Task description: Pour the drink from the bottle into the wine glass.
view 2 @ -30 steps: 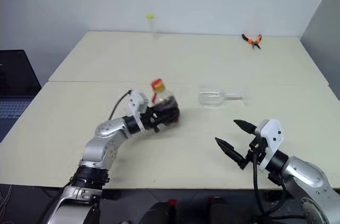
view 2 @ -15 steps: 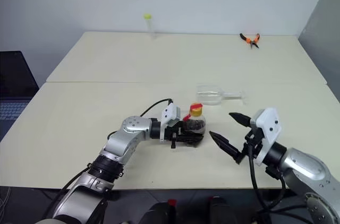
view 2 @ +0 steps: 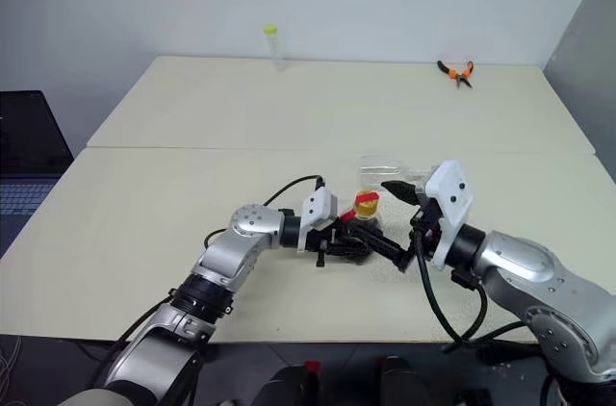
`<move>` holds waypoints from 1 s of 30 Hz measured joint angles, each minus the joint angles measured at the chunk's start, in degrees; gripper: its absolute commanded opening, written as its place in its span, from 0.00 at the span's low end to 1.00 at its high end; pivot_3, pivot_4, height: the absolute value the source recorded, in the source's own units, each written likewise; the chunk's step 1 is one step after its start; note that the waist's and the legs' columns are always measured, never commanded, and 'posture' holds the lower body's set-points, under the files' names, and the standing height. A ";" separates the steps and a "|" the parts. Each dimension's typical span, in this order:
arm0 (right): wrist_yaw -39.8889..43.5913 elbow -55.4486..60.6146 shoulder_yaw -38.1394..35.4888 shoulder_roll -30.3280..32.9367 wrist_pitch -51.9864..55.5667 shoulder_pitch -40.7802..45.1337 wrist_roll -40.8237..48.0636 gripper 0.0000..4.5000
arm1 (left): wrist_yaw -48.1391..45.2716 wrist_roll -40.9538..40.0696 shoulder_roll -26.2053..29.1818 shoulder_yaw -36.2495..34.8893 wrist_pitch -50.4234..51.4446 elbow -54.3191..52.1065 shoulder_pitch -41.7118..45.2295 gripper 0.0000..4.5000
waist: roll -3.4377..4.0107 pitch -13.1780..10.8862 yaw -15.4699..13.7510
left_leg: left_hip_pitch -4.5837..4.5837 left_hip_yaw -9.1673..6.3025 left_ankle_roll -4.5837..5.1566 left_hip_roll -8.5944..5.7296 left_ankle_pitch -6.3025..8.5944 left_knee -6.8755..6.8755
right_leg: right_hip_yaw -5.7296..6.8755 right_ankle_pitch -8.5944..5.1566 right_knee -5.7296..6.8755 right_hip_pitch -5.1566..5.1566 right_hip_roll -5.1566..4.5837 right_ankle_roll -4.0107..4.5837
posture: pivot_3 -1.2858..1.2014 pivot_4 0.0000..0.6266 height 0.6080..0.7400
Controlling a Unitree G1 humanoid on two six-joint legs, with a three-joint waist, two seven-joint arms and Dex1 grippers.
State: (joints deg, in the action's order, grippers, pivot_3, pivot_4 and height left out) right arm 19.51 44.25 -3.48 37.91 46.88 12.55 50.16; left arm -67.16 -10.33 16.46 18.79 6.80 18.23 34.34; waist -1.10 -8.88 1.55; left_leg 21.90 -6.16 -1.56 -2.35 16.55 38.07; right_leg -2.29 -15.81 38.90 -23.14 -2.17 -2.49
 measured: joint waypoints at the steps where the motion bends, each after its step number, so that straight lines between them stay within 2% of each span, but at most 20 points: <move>1: -0.05 -0.41 0.43 -0.20 0.00 0.28 -0.35 1.00 | -0.03 0.08 -0.06 0.00 -0.20 0.18 0.10 0.35 | 0.00 0.00 0.00 | 0.00 -0.01 0.00 0.00 0.00 0.00 | 0.01 0.00 0.00 0.00 0.00 0.00 | 0.52 0.24 1.00; 4: -0.14 -1.49 0.84 -0.53 -0.02 0.65 -1.82 1.00 | 0.00 0.35 -0.21 0.00 -0.92 0.42 0.12 0.34 | 0.00 0.00 0.00 | 0.00 -0.01 0.00 0.00 0.00 0.00 | 0.01 0.00 0.00 0.00 0.00 0.00 | 0.52 0.24 1.00; 5: -0.17 -1.97 0.85 -0.78 -0.02 0.74 -1.97 0.91 | 0.01 0.42 -0.24 0.00 -1.00 0.43 0.12 0.34 | 0.00 0.00 0.00 | 0.00 -0.01 0.00 0.00 0.00 0.00 | 0.00 0.00 0.00 0.00 0.00 0.00 | 0.52 0.24 1.00; 6: -0.14 -2.17 0.99 -0.99 -0.02 0.87 -2.29 0.87 | 0.03 0.47 -0.30 -0.01 -1.04 0.43 0.12 0.34 | 0.01 0.00 0.00 | 0.00 0.00 0.00 0.00 0.00 0.00 | 0.00 0.00 0.01 -0.01 0.00 0.00 | 0.52 0.24 1.00; 13: 0.48 -3.04 2.60 -2.46 -0.33 1.75 -4.50 0.31 | 0.15 0.65 -0.55 -0.01 -1.04 0.44 0.12 0.34 | 0.01 0.00 0.02 | 0.00 -0.01 0.00 0.00 0.00 0.00 | 0.00 0.00 0.01 -0.01 0.00 0.00 | 0.52 0.24 1.00; 14: 0.63 -3.05 2.65 -2.46 -0.35 1.77 -4.73 0.27 | 0.18 0.66 -0.56 -0.01 -1.04 0.44 0.12 0.34 | 0.01 0.00 0.01 | 0.00 -0.01 0.00 0.00 0.00 0.00 | 0.00 0.00 0.01 -0.01 0.00 0.00 | 0.52 0.24 1.00; 19: 3.22 -3.59 2.86 -1.66 -0.91 2.16 -6.30 0.27 | 0.24 0.73 -0.86 -0.01 -1.03 0.46 0.12 0.26 | 0.01 0.00 0.02 | 0.00 0.00 0.00 0.00 0.00 0.00 | 0.00 0.00 0.01 -0.02 0.00 0.00 | 0.52 0.24 1.00; 22: 8.08 -5.97 3.01 0.70 -2.68 3.40 -6.92 0.27 | -0.06 0.70 -1.02 0.03 -0.96 0.44 0.12 0.23 | 0.01 -0.01 0.02 | 0.00 0.01 0.00 -0.01 0.00 0.00 | 0.00 0.00 0.01 -0.02 0.01 0.00 | 0.52 0.24 1.00; 27: 27.27 -18.23 7.00 9.02 -10.10 11.47 -9.85 0.27 | -1.10 0.64 -1.29 0.65 -1.05 0.00 0.14 0.20 | 0.04 -0.05 0.13 | -0.04 0.05 0.02 0.01 0.01 -0.02 | 0.00 0.00 0.01 -0.02 0.05 0.00 | 0.52 0.24 1.00; 30: 37.24 -26.19 12.05 11.27 -16.13 17.84 -14.00 0.27 | -1.09 0.96 -1.01 0.94 -1.16 -0.07 0.07 0.19 | 0.06 -0.07 0.39 | -0.05 0.08 0.01 0.04 0.00 -0.02 | -0.03 0.00 0.03 -0.04 0.07 0.00 | 0.52 0.24 1.00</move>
State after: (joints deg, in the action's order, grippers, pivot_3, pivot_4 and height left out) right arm 56.75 18.07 8.57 49.18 30.75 30.39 36.17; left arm -68.25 -9.37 15.45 19.72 5.64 18.15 34.41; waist -1.04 -8.95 1.94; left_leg 21.85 -6.08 -1.54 -2.31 16.55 38.05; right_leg -2.32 -15.81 38.93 -23.18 -2.10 -2.48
